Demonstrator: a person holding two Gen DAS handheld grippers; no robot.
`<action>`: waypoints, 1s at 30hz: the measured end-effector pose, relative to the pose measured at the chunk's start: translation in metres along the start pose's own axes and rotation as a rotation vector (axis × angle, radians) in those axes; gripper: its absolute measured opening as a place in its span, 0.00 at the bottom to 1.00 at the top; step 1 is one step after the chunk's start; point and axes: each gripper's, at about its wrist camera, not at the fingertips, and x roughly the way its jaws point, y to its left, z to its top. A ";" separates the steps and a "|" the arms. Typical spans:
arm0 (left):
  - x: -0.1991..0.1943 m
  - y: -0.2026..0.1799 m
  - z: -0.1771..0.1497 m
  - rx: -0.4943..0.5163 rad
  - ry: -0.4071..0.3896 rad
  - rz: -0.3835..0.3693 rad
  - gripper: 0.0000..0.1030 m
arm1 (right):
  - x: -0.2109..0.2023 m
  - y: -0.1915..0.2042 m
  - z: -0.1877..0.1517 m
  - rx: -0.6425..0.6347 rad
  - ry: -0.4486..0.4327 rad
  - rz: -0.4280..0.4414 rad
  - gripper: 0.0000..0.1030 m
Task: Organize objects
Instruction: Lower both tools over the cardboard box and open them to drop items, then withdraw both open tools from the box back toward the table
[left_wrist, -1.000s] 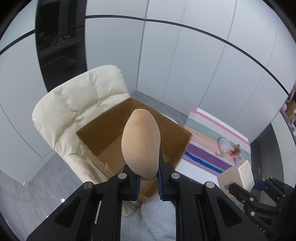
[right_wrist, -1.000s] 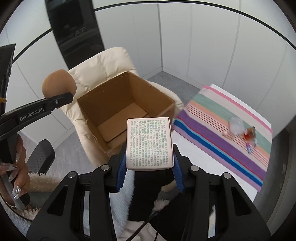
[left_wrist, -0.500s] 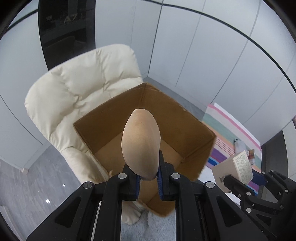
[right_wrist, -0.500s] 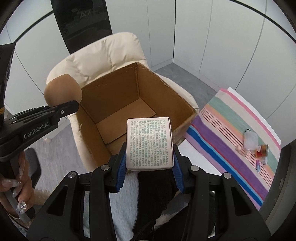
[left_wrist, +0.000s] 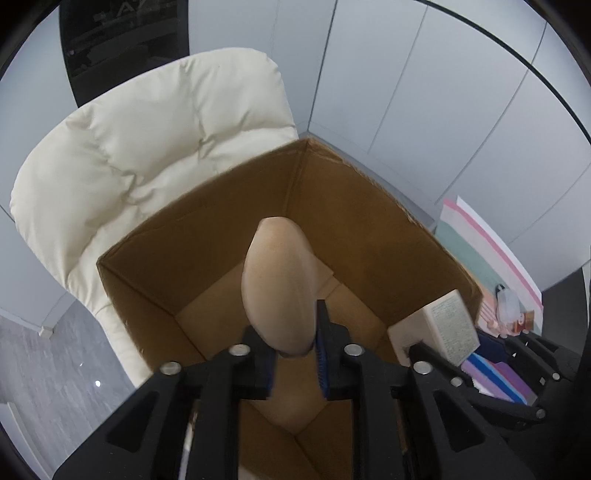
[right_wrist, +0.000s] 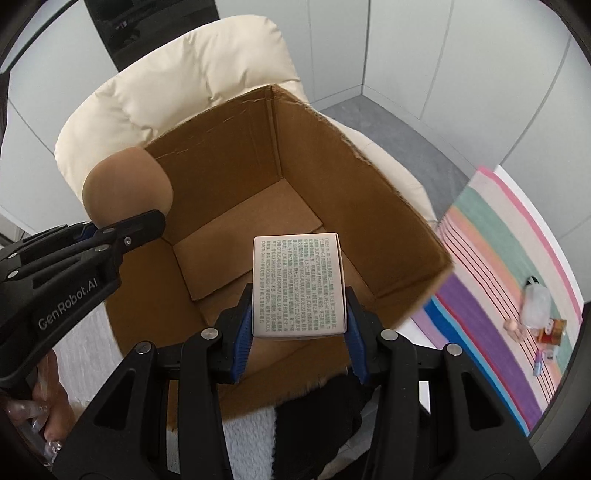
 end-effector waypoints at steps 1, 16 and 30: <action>0.002 0.000 0.001 -0.008 0.000 0.016 0.48 | 0.004 0.000 0.002 -0.007 -0.001 -0.001 0.49; 0.001 0.008 0.000 -0.053 0.023 -0.028 0.79 | 0.012 -0.020 0.006 0.081 -0.026 0.008 0.90; -0.030 -0.002 -0.006 0.007 -0.021 0.017 0.79 | -0.022 -0.030 -0.009 0.140 -0.055 -0.022 0.90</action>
